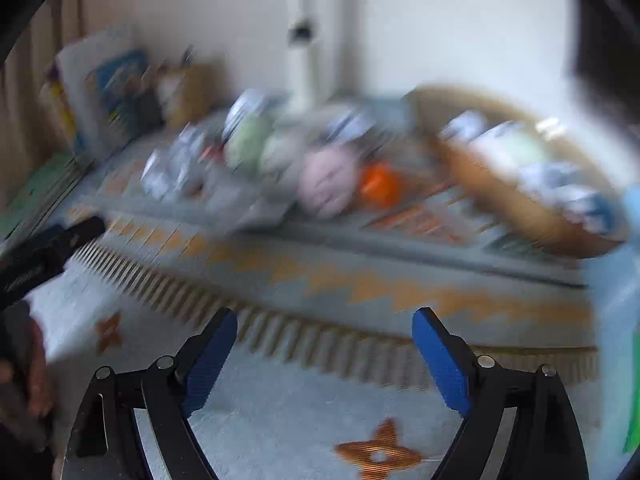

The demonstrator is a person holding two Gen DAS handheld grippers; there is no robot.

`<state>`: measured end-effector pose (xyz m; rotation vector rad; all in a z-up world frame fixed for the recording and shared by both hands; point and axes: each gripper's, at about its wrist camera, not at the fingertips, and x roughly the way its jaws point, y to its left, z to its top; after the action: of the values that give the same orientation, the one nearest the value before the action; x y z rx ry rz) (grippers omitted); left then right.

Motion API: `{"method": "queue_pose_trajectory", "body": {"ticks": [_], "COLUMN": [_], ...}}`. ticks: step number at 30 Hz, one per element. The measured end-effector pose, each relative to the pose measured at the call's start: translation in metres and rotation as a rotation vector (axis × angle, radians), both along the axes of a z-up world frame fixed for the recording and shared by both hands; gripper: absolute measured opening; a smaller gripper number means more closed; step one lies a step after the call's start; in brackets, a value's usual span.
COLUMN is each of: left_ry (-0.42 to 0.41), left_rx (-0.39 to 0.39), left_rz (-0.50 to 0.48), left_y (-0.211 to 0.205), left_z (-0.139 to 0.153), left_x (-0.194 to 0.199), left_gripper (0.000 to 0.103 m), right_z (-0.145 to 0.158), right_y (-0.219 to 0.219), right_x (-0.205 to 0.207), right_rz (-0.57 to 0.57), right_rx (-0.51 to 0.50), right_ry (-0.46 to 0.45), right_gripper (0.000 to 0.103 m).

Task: Organize objects
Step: 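Move both open grippers back toward the crumpled paper on the rug, then grasp a white crumpled paper with the left gripper while the right grasps grid-lined crumpled paper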

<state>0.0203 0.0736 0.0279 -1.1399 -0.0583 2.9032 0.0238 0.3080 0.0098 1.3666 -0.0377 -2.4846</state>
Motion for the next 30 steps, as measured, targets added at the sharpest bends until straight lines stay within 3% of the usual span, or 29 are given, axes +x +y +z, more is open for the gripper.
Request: {"method": "queue_pose_trajectory", "body": {"ticks": [2, 6, 10, 11, 13, 16, 20, 21, 23, 24, 26, 30], "left_ry": [-0.020, -0.071, -0.066, -0.068, -0.092, -0.098, -0.131, -0.129, -0.123, -0.123, -0.101, -0.069], "left_rx": [-0.003, -0.005, -0.013, 0.006, 0.051, 0.056, 0.151, 0.147, 0.134, 0.154, 0.116, 0.139], "left_rz": [-0.053, -0.124, -0.176, -0.184, -0.179, -0.161, -0.167, -0.162, -0.194, -0.220, -0.212, -0.246], "left_y": [0.003, 0.012, 0.020, 0.018, 0.015, 0.014, 0.012, 0.014, 0.020, 0.021, 0.025, 0.028], "left_z": [0.009, 0.008, -0.003, -0.008, -0.016, -0.015, -0.018, -0.019, -0.018, -0.017, -0.013, -0.005], "left_x": [-0.020, -0.056, -0.074, -0.075, -0.081, -0.088, -0.098, -0.098, -0.095, -0.092, -0.079, -0.036], "left_gripper": [0.102, 0.102, 0.102, 0.102, 0.102, 0.101, 0.100, 0.096, 0.047, 0.047, 0.046, 0.046], "right_z": [0.011, 0.018, 0.004, -0.002, 0.001, 0.003, 0.005, 0.005, 0.006, 0.007, 0.013, 0.029], "right_y": [-0.006, -0.026, -0.027, -0.024, -0.023, -0.035, -0.038, -0.037, -0.037, -0.037, -0.032, -0.002], "right_x": [-0.010, -0.040, -0.074, -0.082, -0.085, -0.090, -0.083, -0.080, -0.067, -0.059, -0.035, 0.012], "right_rz": [-0.006, -0.039, -0.096, -0.119, -0.139, -0.123, -0.086, -0.064, 0.012, 0.040, 0.088, 0.070], "right_rx": [-0.060, -0.072, -0.225, -0.284, -0.306, -0.214, -0.199, -0.207, -0.237, -0.240, -0.231, -0.230], "right_ry": [0.003, 0.015, -0.047, -0.066, -0.037, -0.014, 0.008, 0.001, -0.028, -0.032, -0.017, 0.046], "right_gripper": [0.089, 0.089, 0.089, 0.089, 0.088, 0.065, 0.059, 0.058, 0.058, 0.058, 0.058, 0.058]}}
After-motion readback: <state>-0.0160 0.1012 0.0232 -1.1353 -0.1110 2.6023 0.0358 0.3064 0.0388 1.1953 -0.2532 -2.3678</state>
